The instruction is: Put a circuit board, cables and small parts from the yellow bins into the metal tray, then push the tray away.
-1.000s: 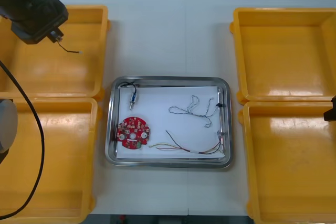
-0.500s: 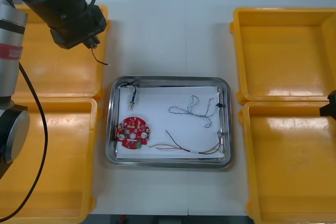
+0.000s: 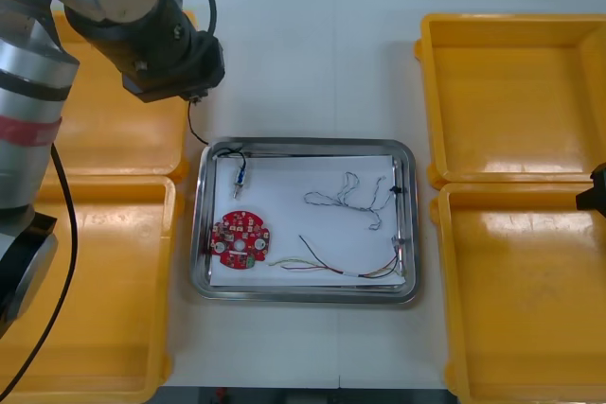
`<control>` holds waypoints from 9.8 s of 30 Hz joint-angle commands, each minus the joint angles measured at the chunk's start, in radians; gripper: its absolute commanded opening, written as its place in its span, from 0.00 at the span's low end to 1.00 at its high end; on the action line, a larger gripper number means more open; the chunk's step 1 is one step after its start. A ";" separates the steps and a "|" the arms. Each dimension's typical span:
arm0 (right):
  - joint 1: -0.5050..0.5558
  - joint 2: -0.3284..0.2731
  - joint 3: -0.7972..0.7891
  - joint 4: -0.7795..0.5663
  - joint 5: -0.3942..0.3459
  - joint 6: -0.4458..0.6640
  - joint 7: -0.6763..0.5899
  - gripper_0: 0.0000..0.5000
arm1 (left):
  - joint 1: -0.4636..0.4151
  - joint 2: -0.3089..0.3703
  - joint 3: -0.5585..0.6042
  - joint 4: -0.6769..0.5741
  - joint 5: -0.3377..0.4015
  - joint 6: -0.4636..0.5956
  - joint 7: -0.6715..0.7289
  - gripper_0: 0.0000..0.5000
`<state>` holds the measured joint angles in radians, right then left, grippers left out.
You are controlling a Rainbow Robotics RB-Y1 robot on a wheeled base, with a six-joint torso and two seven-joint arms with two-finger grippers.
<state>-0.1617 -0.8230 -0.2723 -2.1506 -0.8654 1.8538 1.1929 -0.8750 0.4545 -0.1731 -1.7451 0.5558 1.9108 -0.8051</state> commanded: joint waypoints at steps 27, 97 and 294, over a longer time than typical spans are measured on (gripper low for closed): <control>0.011 -0.039 0.013 -0.006 -0.007 -0.005 0.027 1.00 | 0.311 -0.051 -0.370 -0.416 -0.249 -0.107 0.115 0.00; 0.011 -0.039 0.013 -0.006 -0.007 -0.005 0.027 1.00 | 0.113 -0.181 -0.408 0.012 -0.246 -0.208 0.107 0.00; -0.803 0.337 1.452 0.117 0.149 -0.222 0.519 1.00 | 0.639 0.506 0.369 -0.573 0.394 -0.030 -0.373 1.00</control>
<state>-0.9306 -0.5364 1.1522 -2.0485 -0.7279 1.6404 1.6794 -0.2595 0.9219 0.1628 -2.2894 0.9528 1.8894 -1.1437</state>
